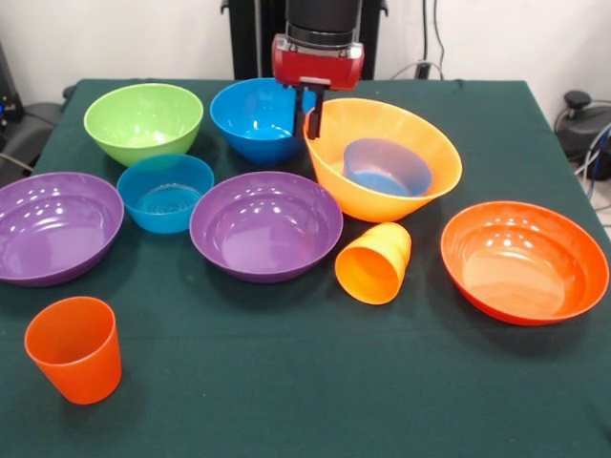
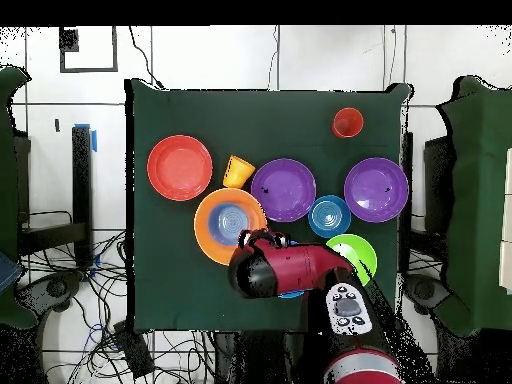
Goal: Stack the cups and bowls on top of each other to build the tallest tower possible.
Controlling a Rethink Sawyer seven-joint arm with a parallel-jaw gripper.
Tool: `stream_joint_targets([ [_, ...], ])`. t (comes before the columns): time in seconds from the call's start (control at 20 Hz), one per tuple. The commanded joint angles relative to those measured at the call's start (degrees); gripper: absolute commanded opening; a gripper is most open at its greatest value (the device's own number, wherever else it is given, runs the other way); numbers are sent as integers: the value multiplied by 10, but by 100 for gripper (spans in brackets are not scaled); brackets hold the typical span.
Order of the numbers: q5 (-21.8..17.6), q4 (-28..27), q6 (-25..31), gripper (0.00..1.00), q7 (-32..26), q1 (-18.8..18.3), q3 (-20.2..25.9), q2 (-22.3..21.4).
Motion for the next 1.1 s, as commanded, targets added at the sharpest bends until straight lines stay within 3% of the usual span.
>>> stream_joint_targets([
  [0.05, -52, -16, 44, 100, -42, -23, 61, 18],
  [0.15, -57, -19, 63, 100, -56, -26, 67, 17],
  [0.2, -60, -20, 72, 0, -64, -27, 70, 17],
  [0.35, -53, -27, 114, 0, -75, -28, 74, 18],
  [0.4, -51, -29, 128, 100, -78, -28, 75, 19],
  [0.45, -63, -2, 104, 100, -98, -58, 108, -2],
  [0.8, -58, -13, 128, 100, -71, -50, 102, 2],
  [1.1, -58, -12, 159, 100, -89, -61, 120, 6],
])
